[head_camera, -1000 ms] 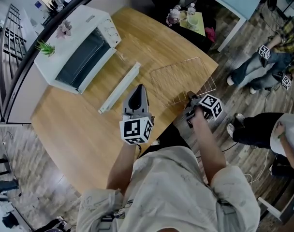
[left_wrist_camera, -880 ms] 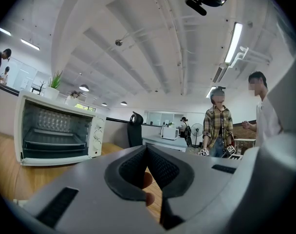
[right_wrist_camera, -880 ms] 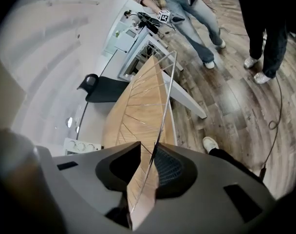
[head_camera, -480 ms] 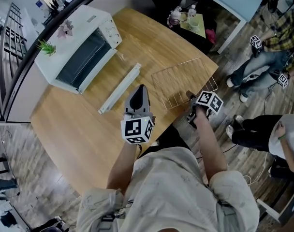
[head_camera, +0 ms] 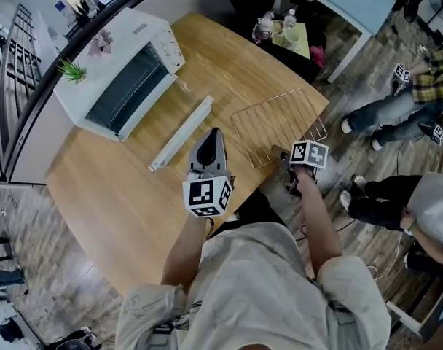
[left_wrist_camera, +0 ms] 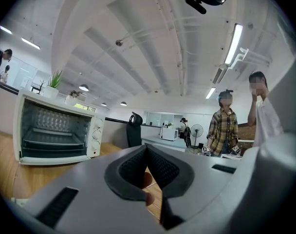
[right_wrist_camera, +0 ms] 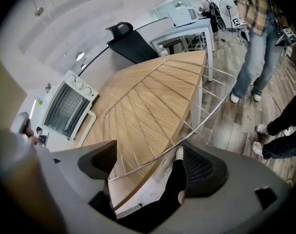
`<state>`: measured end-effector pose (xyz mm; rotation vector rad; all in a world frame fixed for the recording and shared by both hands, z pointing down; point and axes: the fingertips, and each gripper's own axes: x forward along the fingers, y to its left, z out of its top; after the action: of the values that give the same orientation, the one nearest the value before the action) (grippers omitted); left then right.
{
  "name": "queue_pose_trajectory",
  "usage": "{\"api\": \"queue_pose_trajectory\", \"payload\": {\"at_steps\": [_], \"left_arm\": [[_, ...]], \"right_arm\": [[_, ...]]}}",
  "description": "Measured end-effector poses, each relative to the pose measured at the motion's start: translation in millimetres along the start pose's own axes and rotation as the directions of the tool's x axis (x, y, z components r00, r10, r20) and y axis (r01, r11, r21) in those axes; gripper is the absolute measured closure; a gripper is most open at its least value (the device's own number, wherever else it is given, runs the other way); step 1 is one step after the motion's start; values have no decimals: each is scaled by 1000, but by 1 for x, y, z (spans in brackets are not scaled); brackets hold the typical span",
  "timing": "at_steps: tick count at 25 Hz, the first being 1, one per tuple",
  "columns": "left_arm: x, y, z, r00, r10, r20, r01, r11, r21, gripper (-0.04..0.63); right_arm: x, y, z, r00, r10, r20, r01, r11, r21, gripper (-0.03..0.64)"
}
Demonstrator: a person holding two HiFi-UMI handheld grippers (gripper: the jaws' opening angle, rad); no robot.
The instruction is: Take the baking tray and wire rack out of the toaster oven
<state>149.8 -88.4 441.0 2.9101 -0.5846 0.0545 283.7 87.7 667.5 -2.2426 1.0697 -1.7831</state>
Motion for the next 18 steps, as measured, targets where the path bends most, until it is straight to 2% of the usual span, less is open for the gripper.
{"api": "queue_pose_trajectory", "payload": {"at_steps": [5, 9, 14, 18], "left_arm": [[0, 0, 1, 1000, 0, 3, 0, 1000, 0, 581], [1, -1, 1, 1000, -1, 6, 1, 1000, -3, 581], [0, 1, 1, 1000, 6, 5, -6, 1000, -6, 581], [0, 4, 4, 1000, 13, 11, -13, 1000, -4, 581]], "right_arm": [[0, -2, -7, 999, 31, -36, -32, 999, -2, 189], [-5, -8, -8, 999, 45, -8, -44, 998, 43, 189], [-20, -12, -9, 999, 15, 34, -15, 1000, 12, 189], [-35, -1, -5, 996, 54, 72, -55, 998, 14, 190]]}}
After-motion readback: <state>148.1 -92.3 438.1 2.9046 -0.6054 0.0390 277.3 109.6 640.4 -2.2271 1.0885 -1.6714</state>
